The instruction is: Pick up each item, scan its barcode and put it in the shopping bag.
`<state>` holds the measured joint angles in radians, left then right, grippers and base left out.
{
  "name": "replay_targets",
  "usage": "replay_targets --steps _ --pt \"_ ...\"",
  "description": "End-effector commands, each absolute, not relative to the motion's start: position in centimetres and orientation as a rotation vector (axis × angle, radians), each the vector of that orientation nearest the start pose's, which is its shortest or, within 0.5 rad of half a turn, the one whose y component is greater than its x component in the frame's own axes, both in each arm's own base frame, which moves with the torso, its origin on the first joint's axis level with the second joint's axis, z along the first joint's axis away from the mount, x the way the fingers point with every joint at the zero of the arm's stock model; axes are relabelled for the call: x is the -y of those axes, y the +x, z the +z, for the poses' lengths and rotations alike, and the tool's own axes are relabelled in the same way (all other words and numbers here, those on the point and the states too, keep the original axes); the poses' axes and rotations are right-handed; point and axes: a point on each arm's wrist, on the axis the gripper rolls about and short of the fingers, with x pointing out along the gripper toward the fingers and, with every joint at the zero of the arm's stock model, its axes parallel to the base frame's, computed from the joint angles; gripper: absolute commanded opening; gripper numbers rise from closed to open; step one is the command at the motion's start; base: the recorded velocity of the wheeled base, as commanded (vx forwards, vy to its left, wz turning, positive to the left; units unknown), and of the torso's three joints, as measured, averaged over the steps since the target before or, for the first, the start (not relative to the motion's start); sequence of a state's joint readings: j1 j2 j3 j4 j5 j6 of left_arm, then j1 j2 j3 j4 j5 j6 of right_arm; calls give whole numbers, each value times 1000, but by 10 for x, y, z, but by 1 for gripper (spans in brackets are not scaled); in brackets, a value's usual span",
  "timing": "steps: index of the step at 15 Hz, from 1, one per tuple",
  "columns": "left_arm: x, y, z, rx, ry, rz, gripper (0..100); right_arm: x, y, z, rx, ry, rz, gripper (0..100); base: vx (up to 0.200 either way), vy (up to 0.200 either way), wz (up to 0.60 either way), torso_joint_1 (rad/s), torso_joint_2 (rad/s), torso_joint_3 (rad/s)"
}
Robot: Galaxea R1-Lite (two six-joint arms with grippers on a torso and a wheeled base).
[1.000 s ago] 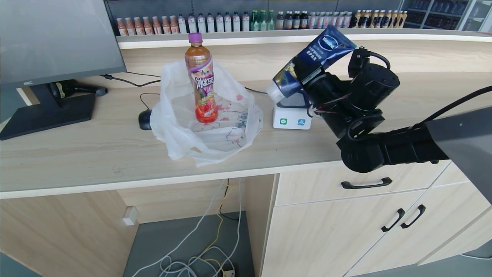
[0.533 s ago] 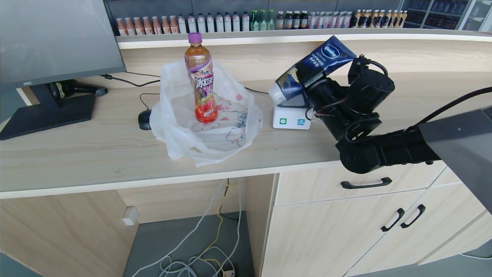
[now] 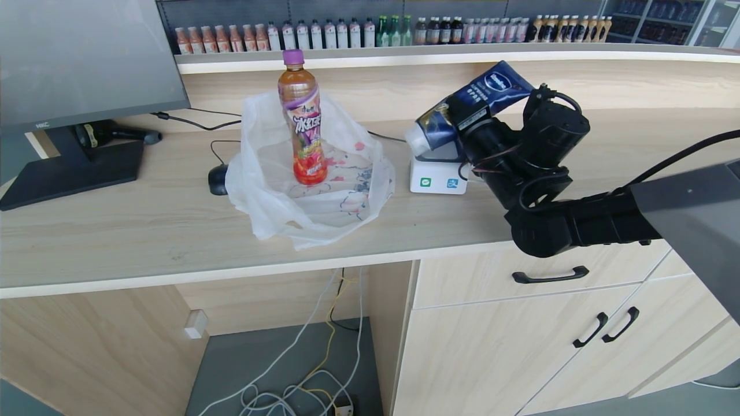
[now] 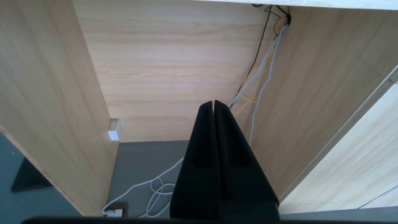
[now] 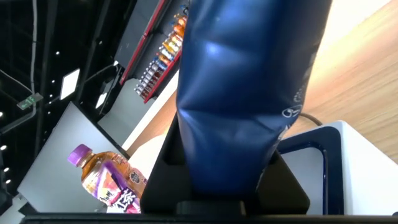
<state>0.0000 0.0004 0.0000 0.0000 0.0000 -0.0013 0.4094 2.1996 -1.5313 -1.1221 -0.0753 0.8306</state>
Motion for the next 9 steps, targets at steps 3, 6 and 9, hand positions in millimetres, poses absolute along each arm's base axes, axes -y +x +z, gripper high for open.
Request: replay_targets --steps 3,6,9 --pt "0 -23 75 0 -2 0 0 -180 416 240 289 934 475 0 0 0 0 0 0 0" --pt "0 -23 75 0 -2 0 0 -180 416 240 289 935 478 0 0 0 0 0 0 0" --pt "0 -23 75 0 -2 0 0 -180 416 239 286 934 479 0 0 0 0 0 0 0"
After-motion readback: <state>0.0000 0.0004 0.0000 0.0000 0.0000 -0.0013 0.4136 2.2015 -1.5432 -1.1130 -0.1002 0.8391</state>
